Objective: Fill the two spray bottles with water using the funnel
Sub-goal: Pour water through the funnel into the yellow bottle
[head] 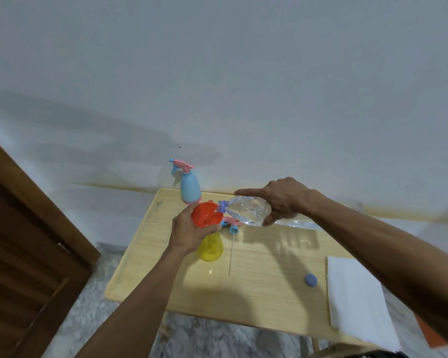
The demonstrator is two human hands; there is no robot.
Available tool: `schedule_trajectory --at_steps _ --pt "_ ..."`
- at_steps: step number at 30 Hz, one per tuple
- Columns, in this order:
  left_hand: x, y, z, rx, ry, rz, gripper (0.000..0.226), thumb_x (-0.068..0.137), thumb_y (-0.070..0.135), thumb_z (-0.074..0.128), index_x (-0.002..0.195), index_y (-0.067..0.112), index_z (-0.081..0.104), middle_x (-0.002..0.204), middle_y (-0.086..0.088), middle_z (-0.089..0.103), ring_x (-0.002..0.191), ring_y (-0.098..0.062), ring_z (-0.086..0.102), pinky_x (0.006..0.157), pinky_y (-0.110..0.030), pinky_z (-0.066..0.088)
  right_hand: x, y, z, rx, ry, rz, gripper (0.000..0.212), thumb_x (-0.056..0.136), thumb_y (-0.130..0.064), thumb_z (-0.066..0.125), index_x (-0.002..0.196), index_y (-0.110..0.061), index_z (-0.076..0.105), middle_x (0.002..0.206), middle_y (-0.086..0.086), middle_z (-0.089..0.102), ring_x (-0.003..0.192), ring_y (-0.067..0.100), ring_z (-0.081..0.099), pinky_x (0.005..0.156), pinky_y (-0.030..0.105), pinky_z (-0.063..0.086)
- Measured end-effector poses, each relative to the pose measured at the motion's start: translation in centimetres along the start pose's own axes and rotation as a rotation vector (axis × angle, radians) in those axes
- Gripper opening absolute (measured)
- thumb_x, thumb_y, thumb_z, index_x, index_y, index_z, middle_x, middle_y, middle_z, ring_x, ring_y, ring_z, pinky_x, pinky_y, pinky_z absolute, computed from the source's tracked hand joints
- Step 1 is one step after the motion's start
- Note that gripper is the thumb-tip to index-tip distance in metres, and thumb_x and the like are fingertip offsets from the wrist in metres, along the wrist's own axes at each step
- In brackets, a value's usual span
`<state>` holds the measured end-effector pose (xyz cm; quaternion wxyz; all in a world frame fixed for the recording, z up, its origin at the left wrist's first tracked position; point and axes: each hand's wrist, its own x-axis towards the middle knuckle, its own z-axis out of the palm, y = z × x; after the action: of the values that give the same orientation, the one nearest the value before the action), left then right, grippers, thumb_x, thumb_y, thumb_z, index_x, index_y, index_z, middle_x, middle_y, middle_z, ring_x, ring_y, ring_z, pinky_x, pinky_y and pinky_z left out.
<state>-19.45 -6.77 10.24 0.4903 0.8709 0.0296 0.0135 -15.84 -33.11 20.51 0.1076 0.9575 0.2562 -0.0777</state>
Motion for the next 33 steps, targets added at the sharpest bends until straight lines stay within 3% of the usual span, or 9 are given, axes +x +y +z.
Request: schedule_trajectory --at_steps 4,8,14,18,21,25,28,33 --pt "0.0 -0.1 0.0 0.002 -0.006 -0.005 0.096 0.059 0.048 0.092 0.141 0.022 0.049 0.123 0.004 0.061 0.11 -0.017 0.059 0.083 -0.026 0.048 -0.1 0.0 -0.1 -0.014 0.004 0.002 0.102 0.077 -0.063 0.075 0.153 -0.058 0.006 0.072 -0.003 0.052 0.079 0.025 0.059 0.065 0.032 0.043" --pt "0.1 -0.2 0.0 0.006 -0.009 -0.003 0.095 0.059 0.051 0.092 0.139 0.024 0.05 0.122 0.005 0.062 0.109 -0.016 0.059 0.081 -0.024 0.047 0.1 0.3 0.2 -0.006 0.018 -0.005 0.102 0.077 -0.063 0.074 0.152 -0.059 0.005 0.09 0.003 0.067 0.085 0.027 0.063 0.066 0.032 0.043" --pt "0.0 -0.1 0.0 0.009 0.001 -0.004 0.095 0.059 0.048 0.093 0.14 0.023 0.05 0.122 0.004 0.062 0.109 -0.016 0.058 0.081 -0.024 0.045 -0.2 0.3 1.0 0.067 0.04 0.022 0.103 0.076 -0.066 0.072 0.151 -0.062 0.001 0.087 0.001 0.065 0.082 0.027 0.062 0.063 0.032 0.042" --pt "0.0 0.0 -0.2 0.013 0.012 0.014 0.093 0.059 0.046 0.093 0.139 0.022 0.051 0.121 0.005 0.062 0.108 -0.015 0.057 0.079 -0.022 0.044 -0.3 0.1 2.3 0.214 0.124 0.038 0.105 0.075 -0.067 0.073 0.149 -0.064 -0.001 0.105 0.001 0.073 0.097 0.027 0.065 0.073 0.035 0.051" --pt "-0.3 0.0 -0.6 0.017 0.027 0.015 0.09 0.06 0.043 0.093 0.138 0.022 0.053 0.118 0.006 0.062 0.107 -0.015 0.058 0.079 -0.022 0.043 -1.0 -0.6 3.1 0.397 0.21 0.076 0.105 0.075 -0.064 0.076 0.151 -0.062 0.003 0.095 -0.007 0.065 0.092 0.017 0.06 0.071 0.032 0.045" --pt "-0.3 -0.5 -1.2 0.007 0.071 0.013 0.09 0.059 0.044 0.094 0.137 0.023 0.053 0.119 0.005 0.062 0.105 -0.015 0.057 0.08 -0.024 0.043 -2.3 -1.3 4.5 0.711 0.427 0.184 0.108 0.071 -0.06 0.082 0.15 -0.063 0.009 0.1 -0.002 0.068 0.097 0.021 0.067 0.077 0.034 0.053" --pt "0.7 -0.2 0.5 0.041 -0.046 0.045 0.09 0.059 0.044 0.094 0.135 0.024 0.053 0.118 0.003 0.058 0.105 -0.017 0.057 0.082 -0.028 0.045 -4.8 -0.5 7.8 0.945 0.652 0.468 0.108 0.069 -0.05 0.089 0.15 -0.06 0.017 0.108 -0.001 0.069 0.098 0.018 0.068 0.085 0.035 0.055" --pt "0.7 -1.1 0.0 0.031 0.014 0.04 0.087 0.055 0.049 0.094 0.131 0.028 0.057 0.119 0.001 0.055 0.106 -0.018 0.059 0.089 -0.037 0.053 -5.3 -1.7 9.2 1.087 0.838 0.643 0.108 0.069 -0.044 0.091 0.149 -0.054 0.019 0.11 0.001 0.067 0.105 0.022 0.067 0.089 0.037 0.053"
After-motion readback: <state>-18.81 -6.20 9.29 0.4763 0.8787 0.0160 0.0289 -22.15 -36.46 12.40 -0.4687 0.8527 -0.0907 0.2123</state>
